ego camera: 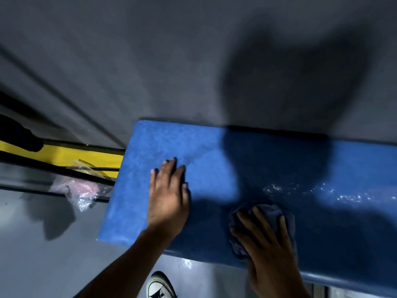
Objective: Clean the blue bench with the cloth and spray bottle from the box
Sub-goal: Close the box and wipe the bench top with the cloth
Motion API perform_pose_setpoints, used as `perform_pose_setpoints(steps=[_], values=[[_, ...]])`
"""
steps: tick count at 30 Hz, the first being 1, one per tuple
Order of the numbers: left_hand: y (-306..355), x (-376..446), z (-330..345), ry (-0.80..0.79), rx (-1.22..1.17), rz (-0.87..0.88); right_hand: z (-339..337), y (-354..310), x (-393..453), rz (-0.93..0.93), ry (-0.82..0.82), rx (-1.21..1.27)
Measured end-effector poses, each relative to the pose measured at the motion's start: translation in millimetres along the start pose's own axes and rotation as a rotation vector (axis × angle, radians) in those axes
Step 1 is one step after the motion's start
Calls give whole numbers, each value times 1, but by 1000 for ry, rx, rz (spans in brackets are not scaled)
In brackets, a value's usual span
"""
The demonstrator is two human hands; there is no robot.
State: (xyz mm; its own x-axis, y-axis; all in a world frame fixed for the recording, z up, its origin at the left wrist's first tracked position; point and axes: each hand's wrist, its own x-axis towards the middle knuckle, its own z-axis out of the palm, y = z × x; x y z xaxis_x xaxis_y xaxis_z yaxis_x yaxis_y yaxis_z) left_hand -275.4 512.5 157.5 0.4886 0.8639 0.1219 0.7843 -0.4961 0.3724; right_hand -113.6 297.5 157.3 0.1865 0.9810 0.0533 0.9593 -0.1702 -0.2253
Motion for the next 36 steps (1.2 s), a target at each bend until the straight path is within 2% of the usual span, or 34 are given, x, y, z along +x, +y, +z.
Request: perform_pose_setpoints(steps=[3, 6, 9, 12, 17, 20, 22, 26, 32, 36], values=[[46, -12, 23, -30, -49, 95, -4, 2, 0, -42, -10, 12], [72, -21, 32, -75, 36, 49, -9, -4, 2, 3, -33, 10], [71, -19, 33, -78, 68, 37, -7, -6, 4, 7, -85, -44], [70, -18, 36, -82, 79, 41, -5, 7, 9, -101, -131, -99], [69, -19, 42, -56, 106, 48, -10, 51, 42, -384, -193, -98], [69, -20, 45, -38, 106, 61, -10, 77, 82, -479, -132, -87], [69, -20, 46, -42, 135, 70, -7, 93, 112, -478, -75, -46], [70, -18, 46, -33, 142, 72, -3, 113, 157, -352, 13, -81], [73, -19, 45, -33, 158, 75, -4, 99, 162, 163, 59, -75], [72, -21, 46, -26, 158, 75, -8, 97, 129, 322, 80, -61]])
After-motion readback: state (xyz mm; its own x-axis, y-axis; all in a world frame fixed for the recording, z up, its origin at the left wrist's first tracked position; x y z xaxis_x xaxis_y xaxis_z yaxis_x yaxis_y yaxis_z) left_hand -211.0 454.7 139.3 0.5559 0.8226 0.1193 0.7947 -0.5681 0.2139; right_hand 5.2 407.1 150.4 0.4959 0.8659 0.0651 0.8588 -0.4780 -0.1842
